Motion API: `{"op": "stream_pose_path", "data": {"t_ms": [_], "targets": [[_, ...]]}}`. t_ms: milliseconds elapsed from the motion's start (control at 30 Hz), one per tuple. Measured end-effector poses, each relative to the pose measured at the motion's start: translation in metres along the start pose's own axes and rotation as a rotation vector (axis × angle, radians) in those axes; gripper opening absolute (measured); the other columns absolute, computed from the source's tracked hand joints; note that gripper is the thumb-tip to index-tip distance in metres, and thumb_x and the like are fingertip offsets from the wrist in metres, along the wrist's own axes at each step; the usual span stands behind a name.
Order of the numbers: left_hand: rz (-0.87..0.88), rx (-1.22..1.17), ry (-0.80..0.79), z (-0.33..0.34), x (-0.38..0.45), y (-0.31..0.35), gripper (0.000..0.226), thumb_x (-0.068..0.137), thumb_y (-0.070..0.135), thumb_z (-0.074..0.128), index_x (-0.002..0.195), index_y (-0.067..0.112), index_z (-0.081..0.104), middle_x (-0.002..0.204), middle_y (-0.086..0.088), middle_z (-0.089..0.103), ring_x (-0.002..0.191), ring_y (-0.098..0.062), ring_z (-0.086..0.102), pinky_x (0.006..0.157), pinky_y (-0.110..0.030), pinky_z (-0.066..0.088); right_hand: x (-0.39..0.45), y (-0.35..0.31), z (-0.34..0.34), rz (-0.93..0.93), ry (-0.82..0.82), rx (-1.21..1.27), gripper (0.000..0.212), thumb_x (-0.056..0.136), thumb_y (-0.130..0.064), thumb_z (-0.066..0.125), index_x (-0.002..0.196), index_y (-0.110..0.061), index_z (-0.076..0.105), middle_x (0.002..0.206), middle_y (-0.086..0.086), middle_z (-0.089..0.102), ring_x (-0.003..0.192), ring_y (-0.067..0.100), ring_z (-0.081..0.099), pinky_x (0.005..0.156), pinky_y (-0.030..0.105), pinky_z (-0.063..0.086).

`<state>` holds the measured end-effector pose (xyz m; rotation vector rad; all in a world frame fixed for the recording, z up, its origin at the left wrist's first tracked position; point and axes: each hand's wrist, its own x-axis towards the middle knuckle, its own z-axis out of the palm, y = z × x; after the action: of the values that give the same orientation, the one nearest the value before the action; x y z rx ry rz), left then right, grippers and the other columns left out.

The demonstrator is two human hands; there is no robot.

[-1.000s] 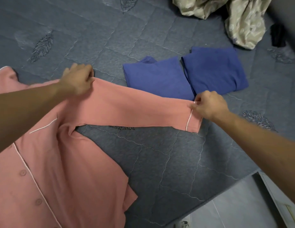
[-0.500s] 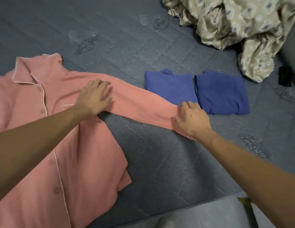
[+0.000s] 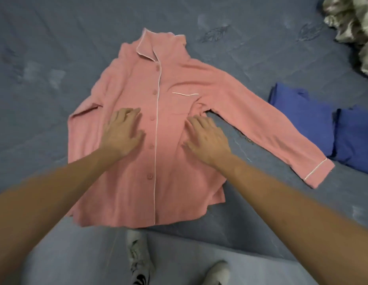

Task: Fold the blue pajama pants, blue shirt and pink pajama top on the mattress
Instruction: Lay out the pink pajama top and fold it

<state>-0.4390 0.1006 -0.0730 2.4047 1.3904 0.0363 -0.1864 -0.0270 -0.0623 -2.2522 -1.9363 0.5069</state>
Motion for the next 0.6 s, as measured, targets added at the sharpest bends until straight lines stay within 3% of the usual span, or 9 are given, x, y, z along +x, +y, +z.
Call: {"op": "stream_pose_path", "data": {"t_ms": [200,367,500,600], "targets": [[-0.201,-0.013,0.083,-0.021,-0.037,-0.099,0.073,0.086,0.037,0.065,0.151,0.017,0.036,0.149,-0.012,0.040,0.133,-0.036,0.039,0.103,-0.057,0.040,0.071,-0.112,0.027,-0.199,-0.072,-0.016,0.076,0.089,-0.046,0.062,0.155,-0.021,0.035,0.160,0.005,0.037,0.145,0.028,0.035,0.109,0.047,0.042],[-0.475,-0.132,0.092,-0.025,-0.030,-0.148,0.084,0.085,0.042,0.070,0.152,0.011,0.030,0.139,-0.017,0.040,0.128,-0.038,0.039,0.103,-0.054,0.040,0.128,-0.182,0.040,-0.318,-0.105,-0.037,0.073,0.087,-0.044,0.063,0.152,-0.020,0.038,0.155,0.005,0.041,0.140,0.029,0.038,0.104,0.047,0.045],[-0.692,-0.333,0.032,-0.027,-0.017,-0.155,0.070,0.076,0.048,0.075,0.128,0.011,0.047,0.129,-0.016,0.053,0.127,-0.038,0.045,0.104,-0.052,0.042,0.178,-0.220,0.047,-0.414,-0.087,-0.022,0.056,0.091,-0.038,0.056,0.143,-0.019,0.048,0.146,0.005,0.050,0.133,0.030,0.044,0.102,0.045,0.046],[-0.609,-0.297,-0.096,-0.022,-0.012,-0.150,0.046,0.079,0.042,0.067,0.113,0.015,0.053,0.116,-0.011,0.065,0.116,-0.037,0.059,0.095,-0.045,0.046,0.220,-0.242,0.047,-0.469,-0.104,-0.040,0.036,0.097,-0.028,0.051,0.130,-0.015,0.058,0.129,0.009,0.059,0.123,0.032,0.051,0.103,0.043,0.042]]}}
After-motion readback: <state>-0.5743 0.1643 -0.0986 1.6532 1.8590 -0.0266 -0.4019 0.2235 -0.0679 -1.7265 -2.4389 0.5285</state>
